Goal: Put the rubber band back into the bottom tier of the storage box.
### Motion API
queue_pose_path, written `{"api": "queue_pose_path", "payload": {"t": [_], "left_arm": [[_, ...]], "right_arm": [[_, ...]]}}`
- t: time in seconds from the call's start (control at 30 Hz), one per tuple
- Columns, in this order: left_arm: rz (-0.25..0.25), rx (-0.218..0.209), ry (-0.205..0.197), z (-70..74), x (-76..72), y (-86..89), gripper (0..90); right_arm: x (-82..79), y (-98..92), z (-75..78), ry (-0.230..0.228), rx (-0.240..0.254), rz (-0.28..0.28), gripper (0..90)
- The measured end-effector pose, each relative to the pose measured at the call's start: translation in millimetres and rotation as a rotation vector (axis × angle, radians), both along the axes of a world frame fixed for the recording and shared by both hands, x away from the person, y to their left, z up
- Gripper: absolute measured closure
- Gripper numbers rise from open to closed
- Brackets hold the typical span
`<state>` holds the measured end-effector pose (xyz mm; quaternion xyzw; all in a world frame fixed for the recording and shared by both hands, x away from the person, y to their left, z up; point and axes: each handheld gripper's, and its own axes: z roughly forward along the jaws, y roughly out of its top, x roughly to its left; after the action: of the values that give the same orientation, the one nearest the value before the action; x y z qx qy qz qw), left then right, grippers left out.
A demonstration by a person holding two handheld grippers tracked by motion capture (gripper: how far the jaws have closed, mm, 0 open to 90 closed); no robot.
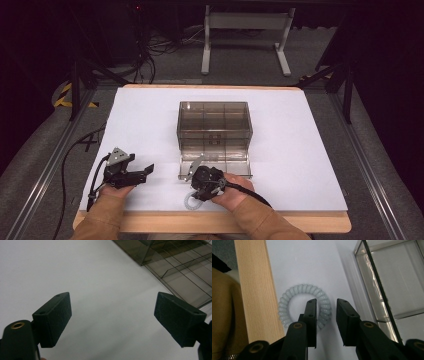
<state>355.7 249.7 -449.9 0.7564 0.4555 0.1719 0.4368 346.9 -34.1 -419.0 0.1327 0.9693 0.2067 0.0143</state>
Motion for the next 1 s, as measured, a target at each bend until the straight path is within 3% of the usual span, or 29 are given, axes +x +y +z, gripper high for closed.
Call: {"api": "queue_pose_path", "payload": {"t": [0.17, 1.0], "left_arm": [[0.001, 0.001, 0.001, 0.0, 0.0, -0.1, 15.2], [-0.001, 0.003, 0.005, -0.8, 0.8, -0.6, 15.3]], "right_arm": [[-1.2, 1.2, -0.6, -0.024, -0.022, -0.004, 76.2], [-0.9, 3.8, 0.5, -0.02, -0.049, -0.031, 82.6]]}}
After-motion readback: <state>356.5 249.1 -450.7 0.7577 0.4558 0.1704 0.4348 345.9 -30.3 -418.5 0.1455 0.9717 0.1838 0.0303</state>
